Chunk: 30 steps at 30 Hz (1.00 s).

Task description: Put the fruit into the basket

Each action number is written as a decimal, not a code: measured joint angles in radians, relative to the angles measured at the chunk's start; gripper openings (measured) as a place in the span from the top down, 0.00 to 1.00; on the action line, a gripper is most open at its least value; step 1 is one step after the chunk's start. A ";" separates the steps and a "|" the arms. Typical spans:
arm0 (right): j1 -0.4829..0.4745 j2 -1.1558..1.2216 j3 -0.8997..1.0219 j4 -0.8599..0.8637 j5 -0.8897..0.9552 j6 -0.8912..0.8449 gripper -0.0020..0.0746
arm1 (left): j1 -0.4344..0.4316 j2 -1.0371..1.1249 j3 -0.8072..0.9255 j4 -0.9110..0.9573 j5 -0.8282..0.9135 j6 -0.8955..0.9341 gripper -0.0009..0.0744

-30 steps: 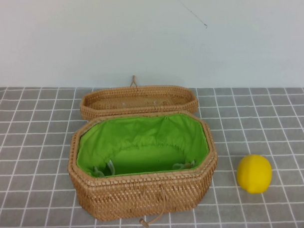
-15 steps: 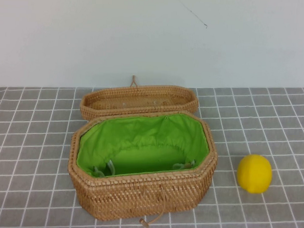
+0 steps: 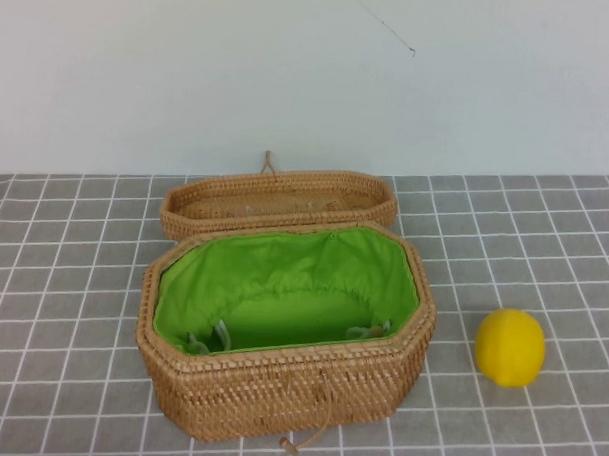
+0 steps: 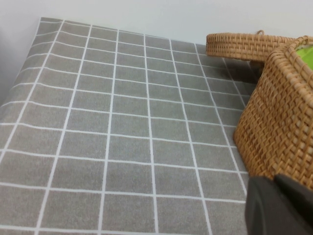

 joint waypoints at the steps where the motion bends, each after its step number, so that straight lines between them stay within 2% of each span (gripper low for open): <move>1: 0.000 0.000 -0.026 -0.008 0.020 0.000 0.97 | 0.000 0.000 0.000 0.000 0.000 0.000 0.99; 2: 0.000 0.000 -0.062 -0.036 0.043 0.000 0.95 | 0.000 0.000 0.000 0.000 0.000 0.000 0.99; 6: 0.000 0.004 -0.236 -0.167 0.237 -0.002 0.97 | 0.000 0.000 0.000 0.000 0.000 0.000 0.99; 10: 0.000 0.123 -0.441 -0.173 0.497 -0.002 0.97 | 0.000 0.000 0.000 0.000 0.002 0.000 0.99; 11: 0.000 0.167 -0.496 -0.167 0.575 -0.002 0.97 | 0.000 0.000 0.000 0.000 0.002 0.000 0.99; 12: 0.000 0.204 -0.541 -0.158 0.743 0.018 0.97 | 0.000 0.000 0.000 0.000 0.002 0.000 0.99; 13: 0.000 0.255 -0.599 -0.138 0.748 0.014 0.97 | 0.000 0.000 0.000 0.000 0.002 0.000 0.99; 16: 0.000 0.408 -0.763 -0.039 1.020 0.060 0.97 | 0.000 0.000 0.000 0.000 0.002 0.000 0.99; 19: 0.000 0.542 -0.869 0.013 1.197 0.003 0.97 | 0.000 0.000 0.000 0.000 0.002 0.000 0.99; 26: 0.000 0.663 -0.908 0.244 1.185 -0.106 0.97 | 0.000 0.000 0.000 0.000 0.002 0.000 0.99; 30: 0.000 0.705 -0.908 0.335 1.088 -0.151 0.97 | 0.000 0.000 0.000 0.000 0.000 0.000 0.99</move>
